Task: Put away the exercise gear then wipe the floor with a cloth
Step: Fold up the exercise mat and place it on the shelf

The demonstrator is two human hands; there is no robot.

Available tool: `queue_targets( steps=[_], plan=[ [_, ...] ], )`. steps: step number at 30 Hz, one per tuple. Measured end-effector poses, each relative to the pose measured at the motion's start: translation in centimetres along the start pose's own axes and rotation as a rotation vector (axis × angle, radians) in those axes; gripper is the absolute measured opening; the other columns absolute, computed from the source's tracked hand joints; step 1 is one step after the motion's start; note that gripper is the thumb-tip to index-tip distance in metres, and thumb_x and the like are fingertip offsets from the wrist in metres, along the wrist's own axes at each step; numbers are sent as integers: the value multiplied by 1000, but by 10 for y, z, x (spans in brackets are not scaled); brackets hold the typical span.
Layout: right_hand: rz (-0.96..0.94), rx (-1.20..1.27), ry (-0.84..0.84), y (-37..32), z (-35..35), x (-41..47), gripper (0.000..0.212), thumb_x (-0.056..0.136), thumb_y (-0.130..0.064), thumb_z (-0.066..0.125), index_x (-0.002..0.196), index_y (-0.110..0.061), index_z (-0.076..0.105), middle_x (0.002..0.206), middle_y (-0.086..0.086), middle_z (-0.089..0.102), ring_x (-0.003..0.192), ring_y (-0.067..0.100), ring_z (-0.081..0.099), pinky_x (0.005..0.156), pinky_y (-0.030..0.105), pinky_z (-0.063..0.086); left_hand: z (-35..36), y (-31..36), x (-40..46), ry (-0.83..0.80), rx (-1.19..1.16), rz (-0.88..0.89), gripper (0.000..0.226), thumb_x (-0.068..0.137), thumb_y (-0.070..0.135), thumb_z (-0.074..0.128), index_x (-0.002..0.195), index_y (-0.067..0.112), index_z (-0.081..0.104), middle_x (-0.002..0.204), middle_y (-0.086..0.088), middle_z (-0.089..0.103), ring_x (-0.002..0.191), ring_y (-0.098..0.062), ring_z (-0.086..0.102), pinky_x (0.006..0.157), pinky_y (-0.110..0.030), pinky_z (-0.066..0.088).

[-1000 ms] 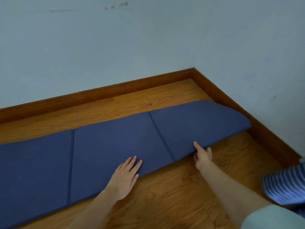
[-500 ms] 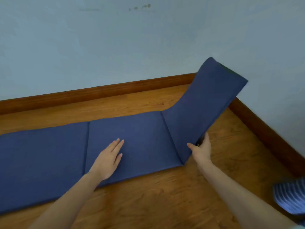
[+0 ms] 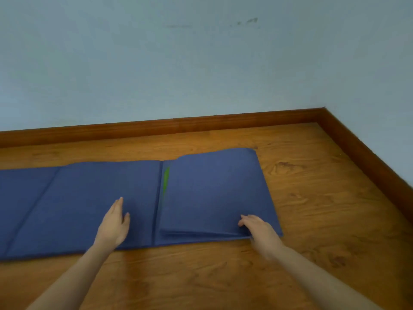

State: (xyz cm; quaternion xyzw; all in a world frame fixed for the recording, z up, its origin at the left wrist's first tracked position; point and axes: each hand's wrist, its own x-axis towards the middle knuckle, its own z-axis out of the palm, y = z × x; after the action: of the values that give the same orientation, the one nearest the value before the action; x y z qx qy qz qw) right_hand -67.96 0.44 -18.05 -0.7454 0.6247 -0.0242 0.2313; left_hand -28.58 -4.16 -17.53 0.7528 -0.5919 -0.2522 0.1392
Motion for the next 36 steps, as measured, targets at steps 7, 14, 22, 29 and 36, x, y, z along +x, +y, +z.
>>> queue_targets(
  steps=[7,14,22,29,36],
  plan=[
    [-6,-106,-66,-7,-12,9,58,81,12,42,126,-24,48,140,-7,43,133,13,33,103,28,33,16,41,-2,-42,-206,-102,41,99,31,35,132,8,42,128,-16,55,112,-31,56,94,-41,44],
    [36,-120,-29,-13,1,-1,46,93,-8,46,135,-25,37,155,-5,22,144,14,15,111,33,25,26,84,-4,-451,-712,-571,54,81,34,70,119,5,42,116,-9,53,99,-25,58,66,-31,54],
    [6,4,211,-15,-5,-5,41,99,-32,39,139,-25,37,149,-7,33,139,8,26,111,24,22,7,79,-9,-289,-960,-179,30,84,3,64,111,14,57,101,0,67,94,-13,63,78,-22,48],
    [37,-185,-9,-5,15,-5,54,101,-35,32,148,-34,7,156,-9,-5,146,15,-4,116,32,11,45,59,-21,-112,-549,-159,41,86,11,64,124,1,52,106,-5,59,90,-14,54,86,-26,43],
    [68,-201,-57,-9,13,0,51,101,-39,27,149,-32,10,159,-6,-1,146,13,-6,116,32,8,69,48,-24,142,80,235,56,84,9,64,136,11,43,128,-10,53,118,-27,50,93,-39,47]
  ],
)
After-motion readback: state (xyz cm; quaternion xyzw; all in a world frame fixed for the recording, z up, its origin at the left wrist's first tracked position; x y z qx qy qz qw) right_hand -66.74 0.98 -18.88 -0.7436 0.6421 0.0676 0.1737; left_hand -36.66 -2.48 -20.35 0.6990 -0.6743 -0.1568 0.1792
